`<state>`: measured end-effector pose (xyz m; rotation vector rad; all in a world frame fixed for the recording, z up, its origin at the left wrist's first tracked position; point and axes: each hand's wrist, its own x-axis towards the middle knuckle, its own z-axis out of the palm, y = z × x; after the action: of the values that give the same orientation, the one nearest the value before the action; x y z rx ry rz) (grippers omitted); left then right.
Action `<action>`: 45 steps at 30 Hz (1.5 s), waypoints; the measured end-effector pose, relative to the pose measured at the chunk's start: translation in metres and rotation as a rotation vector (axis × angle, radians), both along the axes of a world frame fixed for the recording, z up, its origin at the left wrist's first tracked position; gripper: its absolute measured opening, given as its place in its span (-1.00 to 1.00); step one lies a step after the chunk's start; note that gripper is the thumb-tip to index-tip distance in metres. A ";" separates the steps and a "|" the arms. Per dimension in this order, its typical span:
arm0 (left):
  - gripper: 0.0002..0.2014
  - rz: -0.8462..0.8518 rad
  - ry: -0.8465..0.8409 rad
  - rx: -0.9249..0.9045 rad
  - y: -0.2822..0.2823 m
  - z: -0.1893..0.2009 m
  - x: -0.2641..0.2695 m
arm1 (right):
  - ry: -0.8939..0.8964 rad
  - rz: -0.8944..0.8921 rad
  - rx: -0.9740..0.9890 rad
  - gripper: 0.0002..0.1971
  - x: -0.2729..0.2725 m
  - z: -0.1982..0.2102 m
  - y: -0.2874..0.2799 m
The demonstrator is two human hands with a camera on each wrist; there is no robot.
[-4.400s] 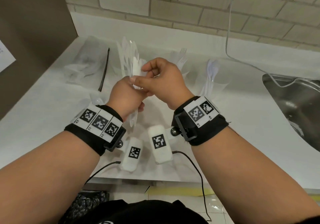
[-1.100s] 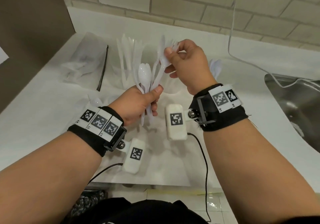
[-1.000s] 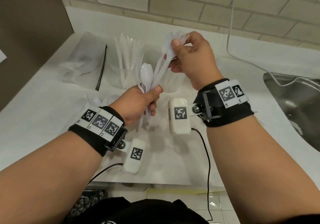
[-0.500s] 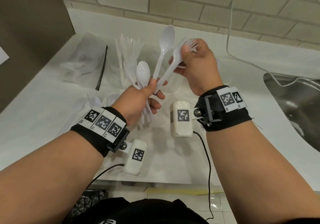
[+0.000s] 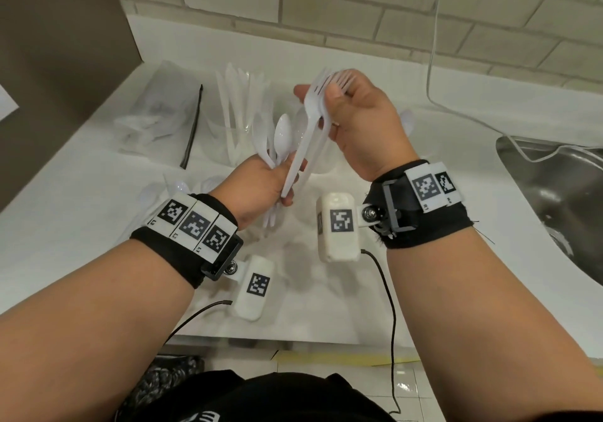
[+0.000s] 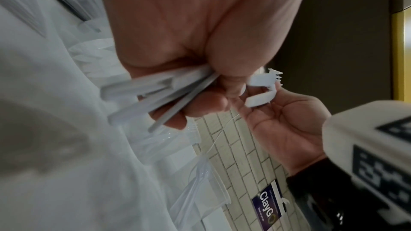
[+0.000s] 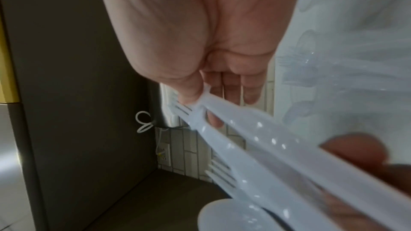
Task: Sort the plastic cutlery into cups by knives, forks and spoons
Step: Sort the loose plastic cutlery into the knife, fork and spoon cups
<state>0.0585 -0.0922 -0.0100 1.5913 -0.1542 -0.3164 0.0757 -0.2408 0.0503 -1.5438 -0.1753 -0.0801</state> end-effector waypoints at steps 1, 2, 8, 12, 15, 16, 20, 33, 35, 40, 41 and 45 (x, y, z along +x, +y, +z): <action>-0.68 -0.001 0.003 0.010 0.000 -0.002 0.001 | -0.027 -0.042 0.005 -0.84 0.002 0.003 -0.001; -0.66 -0.001 0.007 0.032 0.000 -0.004 0.002 | -0.046 -0.073 -0.005 -0.78 0.005 0.005 -0.001; -0.81 -0.089 0.011 0.114 -0.001 -0.005 0.002 | -0.026 0.054 -0.332 -0.57 0.009 0.005 0.005; -0.66 -0.126 -0.004 0.112 -0.001 -0.001 -0.002 | -0.049 0.039 -0.254 -0.85 0.006 0.003 0.007; -0.65 -0.133 -0.004 0.083 0.000 -0.002 -0.003 | -0.072 -0.021 -0.215 -0.89 0.008 0.002 0.006; -0.66 -0.135 -0.002 0.081 0.001 -0.001 -0.003 | -0.085 -0.047 -0.195 -0.90 0.009 0.002 0.006; -0.75 -0.164 -0.004 0.100 0.004 -0.002 -0.007 | -0.136 -0.149 -0.064 -0.93 0.014 0.012 0.001; -0.88 0.100 0.162 0.064 0.012 -0.005 0.002 | -0.539 -0.681 -0.111 -0.84 0.057 0.030 -0.026; -0.84 0.101 0.223 -0.033 0.014 -0.002 0.002 | -0.472 -0.686 -0.167 -0.83 0.069 0.013 -0.023; -0.81 0.102 0.228 -0.086 0.018 0.003 0.002 | -0.372 -0.697 -0.243 -0.81 0.089 -0.023 -0.019; -0.81 0.106 0.223 -0.084 0.018 0.004 0.002 | -0.340 -0.687 -0.254 -0.81 0.092 -0.030 -0.021; -0.76 0.126 0.221 -0.089 0.018 0.006 0.003 | -0.170 -0.600 -0.336 -0.90 0.098 -0.054 -0.030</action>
<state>0.0616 -0.0742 -0.0044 1.4599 0.1007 -0.3791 0.1735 -0.2706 -0.0040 -1.8817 0.1556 -0.6858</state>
